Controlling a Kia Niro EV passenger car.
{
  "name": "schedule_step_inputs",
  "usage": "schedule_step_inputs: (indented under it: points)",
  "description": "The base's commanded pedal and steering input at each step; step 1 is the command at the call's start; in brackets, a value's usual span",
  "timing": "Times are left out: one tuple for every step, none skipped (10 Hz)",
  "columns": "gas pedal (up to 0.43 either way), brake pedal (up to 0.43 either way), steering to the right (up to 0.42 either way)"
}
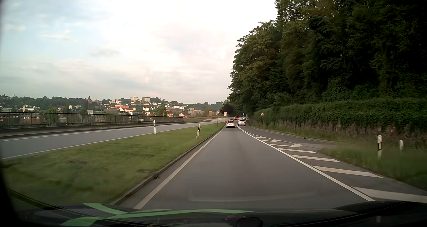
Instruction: Follow the waypoints while adhering to traffic rules and regulations
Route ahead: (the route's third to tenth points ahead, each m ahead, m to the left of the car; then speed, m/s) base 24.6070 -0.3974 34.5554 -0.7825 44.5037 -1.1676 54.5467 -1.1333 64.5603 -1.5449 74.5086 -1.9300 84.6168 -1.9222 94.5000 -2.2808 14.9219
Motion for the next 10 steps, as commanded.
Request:
schedule_step_inputs:
  points:
    - [0.000, 0.073, 0.000]
    - [0.000, 0.030, 0.001]
    - [0.000, 0.000, 0.003]
    - [0.000, 0.000, 0.004]
    - [0.000, 0.000, 0.004]
    - [0.000, 0.000, 0.004]
    - [0.000, 0.000, 0.003]
    - [0.000, 0.006, 0.002]
    - [0.000, 0.043, 0.000]
    - [0.000, 0.098, 0.000]
